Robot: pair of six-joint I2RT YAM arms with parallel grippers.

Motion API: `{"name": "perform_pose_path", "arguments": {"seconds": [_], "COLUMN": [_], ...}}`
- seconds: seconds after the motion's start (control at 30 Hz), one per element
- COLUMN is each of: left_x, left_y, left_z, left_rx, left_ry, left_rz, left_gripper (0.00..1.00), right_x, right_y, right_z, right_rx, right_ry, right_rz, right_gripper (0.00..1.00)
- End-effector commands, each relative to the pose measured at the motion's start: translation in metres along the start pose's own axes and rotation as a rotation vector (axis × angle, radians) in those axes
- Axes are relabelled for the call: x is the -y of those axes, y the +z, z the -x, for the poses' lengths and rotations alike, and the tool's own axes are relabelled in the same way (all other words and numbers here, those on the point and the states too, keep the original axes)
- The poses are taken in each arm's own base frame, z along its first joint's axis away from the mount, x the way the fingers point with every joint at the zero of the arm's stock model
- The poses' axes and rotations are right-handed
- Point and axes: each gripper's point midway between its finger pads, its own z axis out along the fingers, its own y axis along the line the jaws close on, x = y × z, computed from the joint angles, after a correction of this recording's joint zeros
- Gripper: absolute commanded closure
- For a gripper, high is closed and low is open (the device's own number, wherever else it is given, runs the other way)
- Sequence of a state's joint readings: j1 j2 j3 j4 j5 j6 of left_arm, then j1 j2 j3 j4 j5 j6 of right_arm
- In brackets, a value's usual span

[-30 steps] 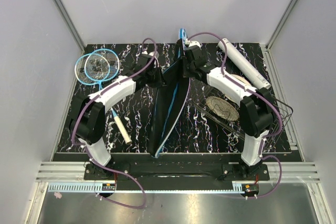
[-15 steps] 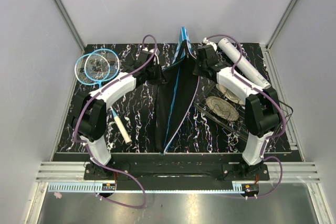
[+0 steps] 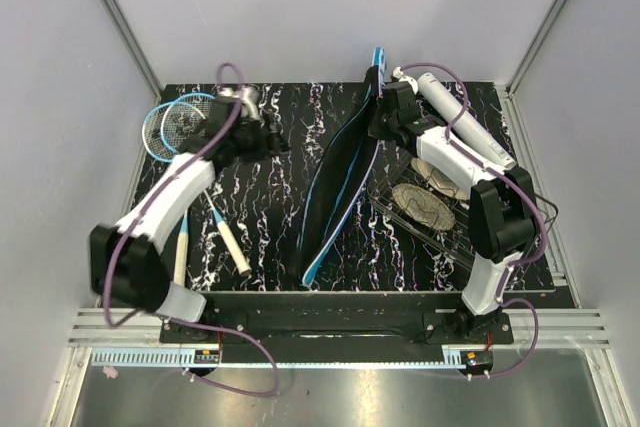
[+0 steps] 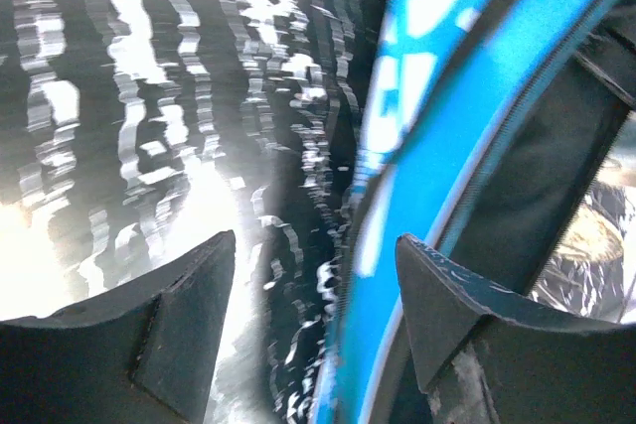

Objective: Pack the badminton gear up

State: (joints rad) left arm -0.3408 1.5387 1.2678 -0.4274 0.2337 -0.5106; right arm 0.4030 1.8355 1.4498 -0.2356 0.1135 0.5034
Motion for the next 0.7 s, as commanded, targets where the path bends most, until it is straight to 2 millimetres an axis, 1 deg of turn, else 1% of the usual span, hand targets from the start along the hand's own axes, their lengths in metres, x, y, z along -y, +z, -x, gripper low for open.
{"name": "perform_pose_path", "arguments": {"seconds": [0.0, 0.03, 0.07, 0.1, 0.13, 0.17, 0.2, 0.23, 0.3, 0.33, 0.37, 0.4, 0.43, 0.47, 0.5, 0.53, 0.57, 0.67], "left_x": [-0.081, -0.114, -0.133, -0.161, -0.183, -0.201, -0.221, -0.24, -0.261, -0.277, -0.285, -0.291, -0.304, -0.308, -0.313, -0.322, -0.324, -0.331], "left_y": [-0.065, -0.079, -0.092, -0.103, -0.116, -0.125, -0.134, -0.14, -0.145, -0.14, -0.137, -0.133, -0.122, -0.115, -0.11, -0.1, -0.096, -0.086], "left_z": [-0.002, -0.009, -0.011, -0.019, -0.024, -0.024, -0.026, -0.028, -0.026, -0.028, -0.03, -0.027, -0.035, -0.036, -0.033, -0.042, -0.039, -0.043], "left_rx": [0.095, 0.09, 0.109, 0.114, 0.112, 0.128, 0.138, 0.11, 0.094, 0.062, 0.043, 0.034, -0.027, -0.053, -0.066, -0.128, -0.137, -0.171], "left_ry": [-0.084, -0.146, -0.181, -0.215, -0.243, -0.259, -0.265, -0.268, -0.261, -0.246, -0.244, -0.248, -0.248, -0.243, -0.237, -0.235, -0.233, -0.21], "left_rz": [0.277, 0.381, 0.452, 0.565, 0.636, 0.694, 0.777, 0.82, 0.887, 0.908, 0.92, 0.917, 0.93, 0.927, 0.93, 0.944, 0.938, 0.932], "left_gripper": [0.31, 0.31, 0.31, 0.31, 0.31, 0.31, 0.3, 0.3, 0.31, 0.32, 0.32, 0.33, 0.33, 0.33, 0.33, 0.34, 0.36, 0.42], "right_x": [-0.016, -0.019, -0.02, -0.022, -0.027, -0.03, -0.034, -0.035, -0.043, -0.047, -0.052, -0.057, -0.059, -0.061, -0.063, -0.064, -0.064, -0.066], "right_y": [-0.009, -0.009, -0.009, -0.007, -0.007, -0.007, -0.006, -0.006, -0.006, -0.006, -0.007, -0.008, -0.008, -0.008, -0.01, -0.009, -0.009, -0.017], "right_z": [0.03, 0.031, 0.03, 0.029, 0.028, 0.028, 0.025, 0.025, 0.021, 0.018, 0.016, 0.013, 0.011, 0.007, 0.008, 0.005, 0.004, 0.007], "right_rx": [0.056, 0.056, 0.053, 0.051, 0.049, 0.048, 0.037, 0.033, 0.013, 0.003, -0.009, -0.026, -0.031, -0.043, -0.039, -0.049, -0.052, -0.038], "right_ry": [0.007, 0.004, -0.004, -0.006, -0.016, -0.03, -0.037, -0.042, -0.053, -0.058, -0.06, -0.065, -0.065, -0.066, -0.069, -0.074, -0.077, -0.086], "right_rz": [0.006, 0.01, 0.011, 0.015, 0.028, 0.039, 0.054, 0.063, 0.108, 0.128, 0.155, 0.185, 0.197, 0.208, 0.22, 0.224, 0.23, 0.242], "right_gripper": [1.0, 1.0, 1.0, 1.0, 1.0, 1.0, 1.0, 1.0, 1.0, 1.0, 1.0, 1.0, 1.0, 1.0, 1.0, 1.0, 1.0, 1.0]}}
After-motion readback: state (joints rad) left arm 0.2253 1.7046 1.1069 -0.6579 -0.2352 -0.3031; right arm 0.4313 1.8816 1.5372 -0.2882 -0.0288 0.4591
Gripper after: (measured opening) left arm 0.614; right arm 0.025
